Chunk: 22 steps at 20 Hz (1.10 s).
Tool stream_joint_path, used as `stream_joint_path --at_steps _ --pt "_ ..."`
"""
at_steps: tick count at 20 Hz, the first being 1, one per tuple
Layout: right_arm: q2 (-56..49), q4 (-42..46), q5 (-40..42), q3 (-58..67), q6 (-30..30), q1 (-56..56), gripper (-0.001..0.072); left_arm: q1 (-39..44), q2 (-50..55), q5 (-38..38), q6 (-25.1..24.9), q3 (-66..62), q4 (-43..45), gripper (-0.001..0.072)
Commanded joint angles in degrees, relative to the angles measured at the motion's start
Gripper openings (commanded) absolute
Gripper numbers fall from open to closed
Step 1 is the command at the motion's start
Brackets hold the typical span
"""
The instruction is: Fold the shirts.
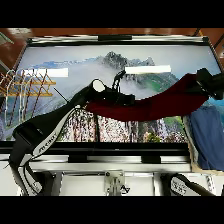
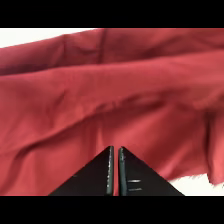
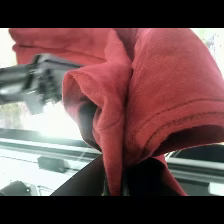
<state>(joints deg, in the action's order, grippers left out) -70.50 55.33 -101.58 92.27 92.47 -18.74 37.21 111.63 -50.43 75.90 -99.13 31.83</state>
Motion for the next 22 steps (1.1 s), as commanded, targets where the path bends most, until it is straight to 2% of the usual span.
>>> stream_joint_path --at_steps 1,3,8,11,14,18,20,22 --pt "3.6 0.2 -1.7 0.0 2.1 0.0 0.0070 3.8 2.4 3.3 0.2 0.0 -7.6 0.0092" --pt "4.3 0.2 -1.7 0.0 2.7 0.0 0.0070 6.3 3.3 2.1 -0.4 -0.1 -10.7 0.0055" --pt "4.4 -0.3 -2.3 0.0 3.6 0.0 0.0070 9.4 4.9 4.5 -0.4 0.0 -15.2 0.0041" --pt "4.4 1.9 -2.1 0.0 3.7 0.0 0.0070 5.7 4.4 5.5 -0.5 -0.1 -15.2 0.0038" --pt "3.1 7.0 -2.0 0.0 3.7 3.5 0.0069 -0.4 1.0 -1.4 -4.9 0.0 -14.1 0.0036" --pt "-0.8 8.2 4.3 0.0 4.0 13.7 0.0069 -6.7 -10.3 -6.9 -4.6 0.0 3.3 0.0036" --pt "-3.6 8.3 8.4 0.0 4.7 19.5 0.0069 -10.1 -16.8 -8.8 -2.2 0.0 12.9 0.0036" --pt "-7.2 8.3 11.1 0.0 5.5 24.8 0.0069 -14.3 -22.7 -11.9 -2.1 0.0 17.2 0.0037"
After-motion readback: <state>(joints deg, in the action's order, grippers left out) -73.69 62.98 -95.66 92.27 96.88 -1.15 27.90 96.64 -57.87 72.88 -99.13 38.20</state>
